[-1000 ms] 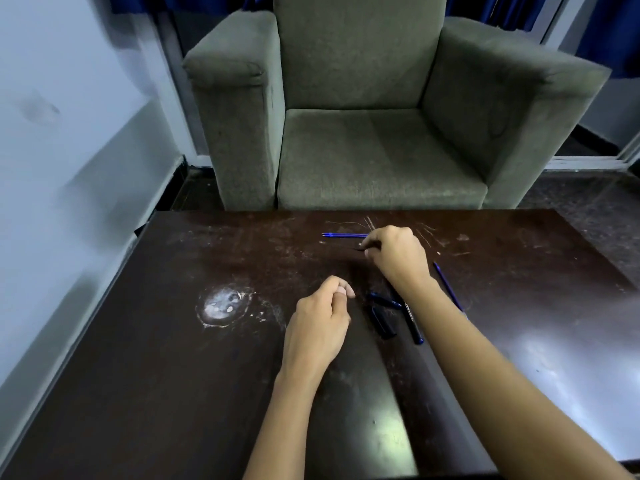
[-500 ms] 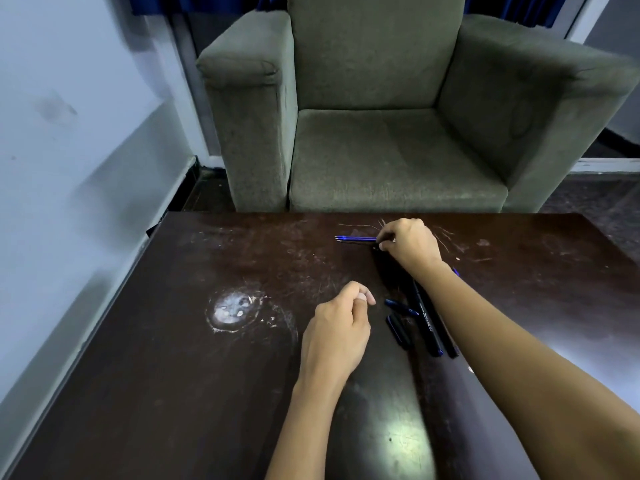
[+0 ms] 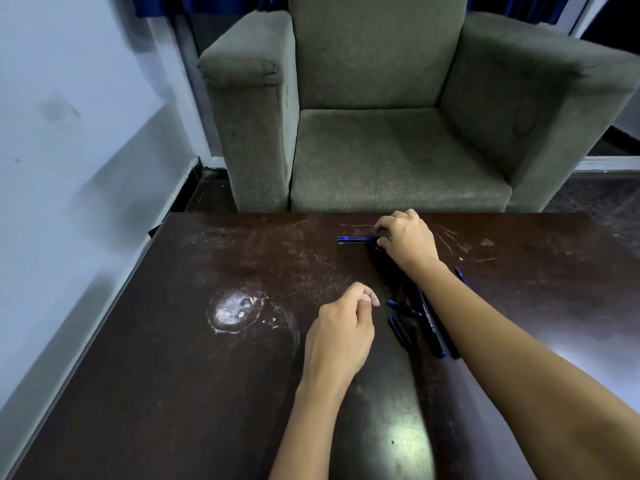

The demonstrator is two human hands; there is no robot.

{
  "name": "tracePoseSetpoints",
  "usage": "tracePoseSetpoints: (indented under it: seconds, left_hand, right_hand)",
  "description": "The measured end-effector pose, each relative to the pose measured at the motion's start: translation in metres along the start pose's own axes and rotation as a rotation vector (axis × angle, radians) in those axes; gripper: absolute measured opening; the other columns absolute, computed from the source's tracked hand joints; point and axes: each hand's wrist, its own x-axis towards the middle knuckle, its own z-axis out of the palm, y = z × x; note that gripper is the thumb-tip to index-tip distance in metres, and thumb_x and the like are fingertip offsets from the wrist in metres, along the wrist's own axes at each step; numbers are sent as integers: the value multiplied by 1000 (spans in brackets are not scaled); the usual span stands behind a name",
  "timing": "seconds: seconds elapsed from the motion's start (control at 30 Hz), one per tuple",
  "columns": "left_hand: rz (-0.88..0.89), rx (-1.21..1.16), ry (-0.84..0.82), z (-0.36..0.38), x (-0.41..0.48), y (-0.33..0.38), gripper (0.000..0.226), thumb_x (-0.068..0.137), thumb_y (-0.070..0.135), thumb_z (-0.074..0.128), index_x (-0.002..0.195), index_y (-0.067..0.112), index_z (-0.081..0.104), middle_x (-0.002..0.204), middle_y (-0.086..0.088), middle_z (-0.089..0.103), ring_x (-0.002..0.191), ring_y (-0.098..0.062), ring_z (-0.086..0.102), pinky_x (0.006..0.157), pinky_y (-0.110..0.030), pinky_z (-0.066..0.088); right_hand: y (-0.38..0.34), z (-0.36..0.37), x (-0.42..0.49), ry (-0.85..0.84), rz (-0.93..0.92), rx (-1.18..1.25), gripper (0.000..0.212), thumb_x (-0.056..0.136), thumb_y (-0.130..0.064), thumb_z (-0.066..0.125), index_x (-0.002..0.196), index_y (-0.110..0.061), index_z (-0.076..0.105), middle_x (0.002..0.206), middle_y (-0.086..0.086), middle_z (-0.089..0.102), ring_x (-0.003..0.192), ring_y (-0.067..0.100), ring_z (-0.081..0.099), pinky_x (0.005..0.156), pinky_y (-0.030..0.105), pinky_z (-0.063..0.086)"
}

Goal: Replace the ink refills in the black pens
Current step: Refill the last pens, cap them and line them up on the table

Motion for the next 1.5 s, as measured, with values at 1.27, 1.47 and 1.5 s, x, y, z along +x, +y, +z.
tracePoseSetpoints:
  seconds: [1.27,1.47,1.5]
  left_hand:
    - [60,-100,28,1,2,-7,26,102,33,37,109,39,61,78,9,63,65,-3,57,58,-20,46]
    - [74,-108,0,-1,3,-6,27,102,30,39,111,42,61,81,13,63,81,5,57,61,-7,40]
    - [80,-105,-6,0,3,-6,27,102,30,39,113,42,60,82,13,63,82,5,57,63,-6,40]
  right_hand:
    - [44,-59,-95,-173,788,338,25,92,-24,54,103,-4,63,108,20,64,101,35,61,79,33,45]
    - [-17,-77,-111,250,473,1440,18,99,-8,42,82,-13,47,77,5,63,56,6,62,52,16,49]
    - [-23,-77,-113,254,430,1447,16,99,-7,43,85,-13,47,78,5,64,59,8,65,53,17,50]
